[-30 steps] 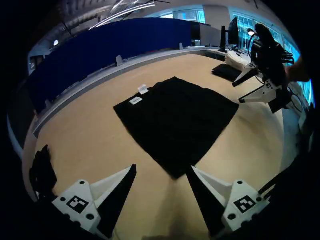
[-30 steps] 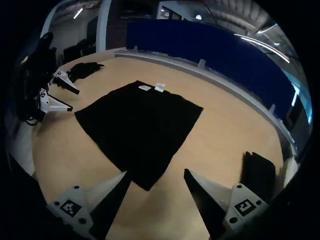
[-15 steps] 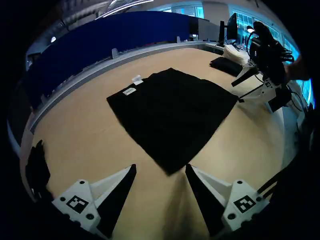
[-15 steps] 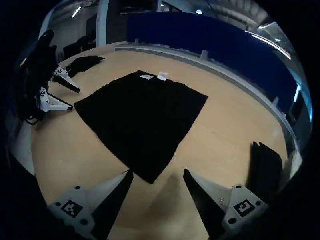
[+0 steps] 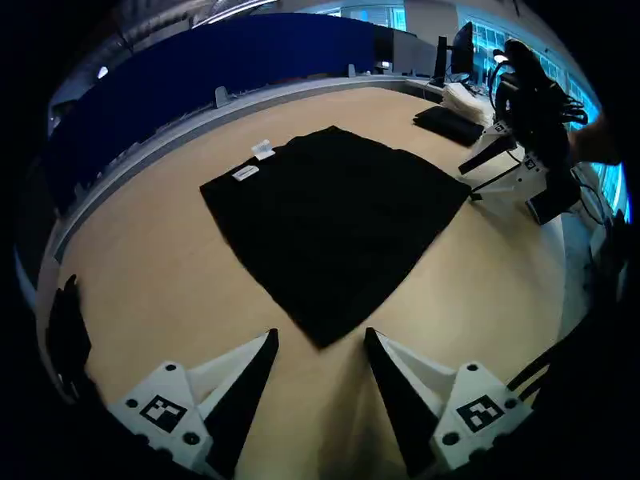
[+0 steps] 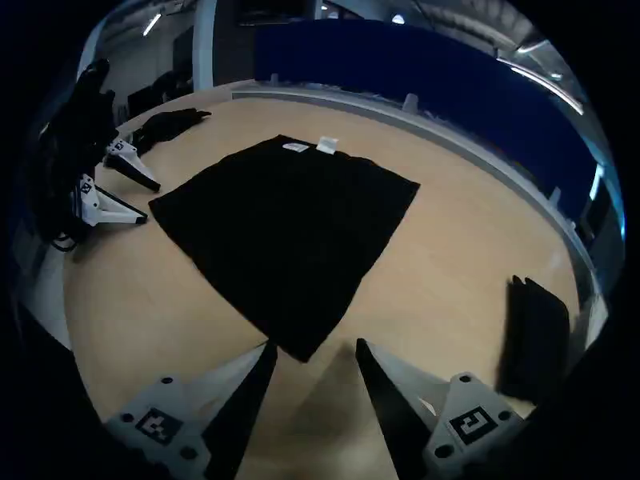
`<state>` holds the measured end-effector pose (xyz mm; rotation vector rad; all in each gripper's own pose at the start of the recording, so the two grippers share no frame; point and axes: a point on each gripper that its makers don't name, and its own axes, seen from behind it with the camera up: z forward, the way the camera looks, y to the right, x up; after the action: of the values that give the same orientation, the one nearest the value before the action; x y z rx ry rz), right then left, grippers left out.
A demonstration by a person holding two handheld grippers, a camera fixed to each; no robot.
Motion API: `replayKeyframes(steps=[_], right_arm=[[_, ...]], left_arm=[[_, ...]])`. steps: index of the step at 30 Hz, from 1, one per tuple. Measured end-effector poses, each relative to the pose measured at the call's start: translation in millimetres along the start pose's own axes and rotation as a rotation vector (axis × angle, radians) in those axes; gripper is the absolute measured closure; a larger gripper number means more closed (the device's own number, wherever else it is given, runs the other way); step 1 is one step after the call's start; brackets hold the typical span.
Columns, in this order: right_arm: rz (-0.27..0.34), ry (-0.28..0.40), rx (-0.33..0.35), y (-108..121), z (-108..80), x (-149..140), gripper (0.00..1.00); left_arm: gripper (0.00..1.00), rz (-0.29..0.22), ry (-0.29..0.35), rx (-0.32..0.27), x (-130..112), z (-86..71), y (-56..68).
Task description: Fold towel
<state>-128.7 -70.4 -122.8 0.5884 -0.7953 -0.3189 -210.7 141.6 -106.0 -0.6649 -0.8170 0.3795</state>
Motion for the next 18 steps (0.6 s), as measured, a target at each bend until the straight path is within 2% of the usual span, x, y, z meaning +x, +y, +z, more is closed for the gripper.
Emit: replayKeyframes(steps=[4,12,16,18], right_arm=[[-0.001,0.0,0.011,-1.5,-0.3,-0.3,0.31],[-0.001,0.0,0.03,-6.4,2.0,0.2,0.42],[0.01,-0.001,0.046,-10.5,3.5,0.7,0.51],[0.014,-0.002,0.055,-12.7,3.8,0.7,0.58]], left_arm=[[0.27,-0.013,-0.001,0.0,0.7,-1.0,-0.1],[0.3,-0.022,-0.004,-0.001,0.7,-1.6,0.5],[0.42,-0.024,-0.005,-0.011,0.7,-0.7,4.9],[0.45,-0.026,-0.005,-0.013,0.8,0.0,7.0]])
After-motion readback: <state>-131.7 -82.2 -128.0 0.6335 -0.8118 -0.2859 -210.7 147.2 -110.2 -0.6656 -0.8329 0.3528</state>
